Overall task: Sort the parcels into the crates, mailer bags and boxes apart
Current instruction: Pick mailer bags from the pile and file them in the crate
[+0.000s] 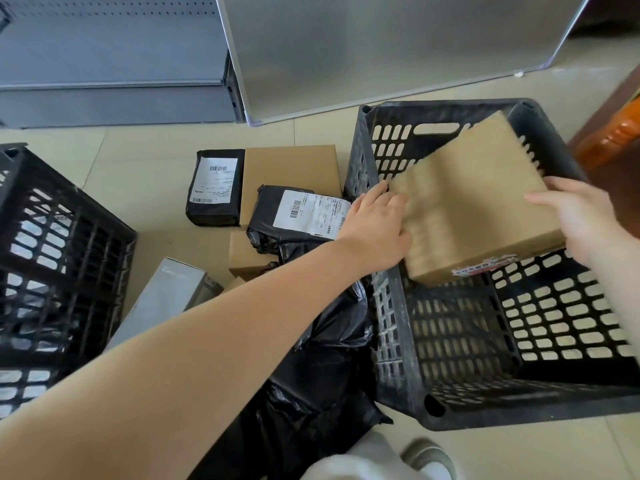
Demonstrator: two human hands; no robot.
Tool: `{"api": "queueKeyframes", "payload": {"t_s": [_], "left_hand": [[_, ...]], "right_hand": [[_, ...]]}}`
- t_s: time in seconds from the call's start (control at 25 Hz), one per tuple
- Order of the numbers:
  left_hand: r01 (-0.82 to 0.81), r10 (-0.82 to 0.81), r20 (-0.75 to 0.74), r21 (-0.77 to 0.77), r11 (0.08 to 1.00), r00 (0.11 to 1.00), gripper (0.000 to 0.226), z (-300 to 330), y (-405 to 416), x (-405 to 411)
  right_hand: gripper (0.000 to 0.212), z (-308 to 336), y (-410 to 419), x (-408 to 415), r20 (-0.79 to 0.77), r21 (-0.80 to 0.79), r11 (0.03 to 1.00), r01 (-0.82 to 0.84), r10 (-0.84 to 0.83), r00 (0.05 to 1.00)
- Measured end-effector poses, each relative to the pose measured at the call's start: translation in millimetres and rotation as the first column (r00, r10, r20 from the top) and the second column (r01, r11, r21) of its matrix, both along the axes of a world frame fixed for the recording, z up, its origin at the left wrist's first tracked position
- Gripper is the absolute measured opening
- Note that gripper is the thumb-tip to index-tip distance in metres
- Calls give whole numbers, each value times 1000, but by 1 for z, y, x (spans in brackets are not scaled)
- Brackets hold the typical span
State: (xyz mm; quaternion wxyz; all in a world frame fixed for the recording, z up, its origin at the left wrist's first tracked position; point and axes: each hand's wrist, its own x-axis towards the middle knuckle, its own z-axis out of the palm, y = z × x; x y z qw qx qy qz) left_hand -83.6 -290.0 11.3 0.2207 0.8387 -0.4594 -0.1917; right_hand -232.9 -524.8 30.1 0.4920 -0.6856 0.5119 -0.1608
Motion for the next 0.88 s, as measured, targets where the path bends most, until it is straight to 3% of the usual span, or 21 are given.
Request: {"api": "queueKeyframes", "payload": {"t_s": [0.08,0.16,0.24,0.36,0.44,0.6,0.72,0.8,0.88], "left_hand": [[12,-13,-9,-31,999,1000,56,0,3,1],[17,-19,-28,-62,998,999,56,-2,4,3],[39,-41,-29,-66,997,999,55,-6,5,5],[95,-96,-25,-41,995,995,55,-12,8,8],[85,-87,-26,-64,994,996,58,-13,11,6],[-35,21,-86,-167,985,996,71,-18,18,3],[-170,113,-326,-150,974,938,81,-19,23,3],[-230,118,-541,-145,962,832,83,-19,23,1],[-278,98,-662,-173,945,743,81,-20,24,1]], "right_hand": [[66,-8,11,14,-153,-225,970,-96,62,986],[64,-20,21,26,-378,-442,847,-294,121,918],[63,-35,35,35,-597,-538,675,-504,117,794],[61,-59,62,46,-682,-610,512,-605,51,730],[59,-71,78,54,-704,-628,444,-639,26,710],[67,-85,99,65,-825,-527,370,-765,-5,566],[66,-82,99,64,-829,-506,348,-790,56,556],[61,-81,96,64,-831,-476,299,-827,155,534],[60,-85,96,62,-831,-406,274,-872,286,477]]}}
